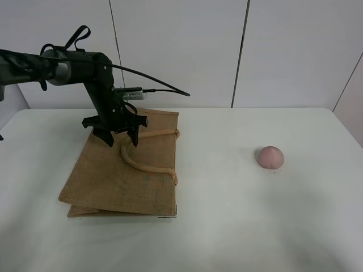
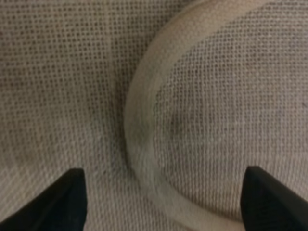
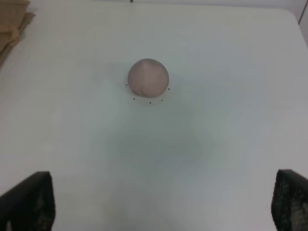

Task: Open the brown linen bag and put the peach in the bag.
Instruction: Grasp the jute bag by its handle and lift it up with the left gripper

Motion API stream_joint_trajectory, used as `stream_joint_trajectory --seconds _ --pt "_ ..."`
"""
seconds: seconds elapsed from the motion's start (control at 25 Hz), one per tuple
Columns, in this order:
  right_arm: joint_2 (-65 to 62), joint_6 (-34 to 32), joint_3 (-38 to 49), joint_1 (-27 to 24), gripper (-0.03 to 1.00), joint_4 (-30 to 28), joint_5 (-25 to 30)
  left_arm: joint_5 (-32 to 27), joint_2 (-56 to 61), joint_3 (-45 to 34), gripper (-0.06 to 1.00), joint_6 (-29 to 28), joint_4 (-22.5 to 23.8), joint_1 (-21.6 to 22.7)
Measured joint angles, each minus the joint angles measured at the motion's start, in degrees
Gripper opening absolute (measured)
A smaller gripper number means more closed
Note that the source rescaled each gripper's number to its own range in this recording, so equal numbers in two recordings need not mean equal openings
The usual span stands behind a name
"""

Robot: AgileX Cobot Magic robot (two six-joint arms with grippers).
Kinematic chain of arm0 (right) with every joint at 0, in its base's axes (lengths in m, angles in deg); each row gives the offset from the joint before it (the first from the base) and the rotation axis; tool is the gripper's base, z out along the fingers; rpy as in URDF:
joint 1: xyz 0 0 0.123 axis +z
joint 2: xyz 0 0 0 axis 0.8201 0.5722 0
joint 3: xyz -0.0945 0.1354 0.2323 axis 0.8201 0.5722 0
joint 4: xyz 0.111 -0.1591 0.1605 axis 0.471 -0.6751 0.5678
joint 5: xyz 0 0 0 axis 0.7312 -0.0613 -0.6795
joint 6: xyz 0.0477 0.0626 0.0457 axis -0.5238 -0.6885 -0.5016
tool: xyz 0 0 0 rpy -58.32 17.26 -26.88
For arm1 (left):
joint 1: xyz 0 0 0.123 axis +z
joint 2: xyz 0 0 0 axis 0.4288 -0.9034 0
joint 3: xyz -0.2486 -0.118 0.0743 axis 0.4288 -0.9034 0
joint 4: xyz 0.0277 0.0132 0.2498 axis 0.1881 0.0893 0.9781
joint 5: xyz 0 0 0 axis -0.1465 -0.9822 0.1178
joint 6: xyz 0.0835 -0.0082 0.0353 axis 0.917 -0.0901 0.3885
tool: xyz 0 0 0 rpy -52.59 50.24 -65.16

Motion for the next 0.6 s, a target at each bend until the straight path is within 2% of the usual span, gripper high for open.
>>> stream_joint_trajectory --seconds 0.44,0.52,0.6 --pt "0.0 0.0 0.0 0.0 1.0 0.0 0.0 0.9 -5.46 0.0 0.93 0.0 0.0 0.0" --pt "0.0 0.0 0.0 0.0 1.0 0.0 0.0 1.39 -6.07 0.0 0.88 -0.18 0.0 0.0" --pt "0.0 0.0 0.0 0.0 1.0 0.0 0.0 1.39 -6.46 0.0 0.78 -0.31 0.49 0.0"
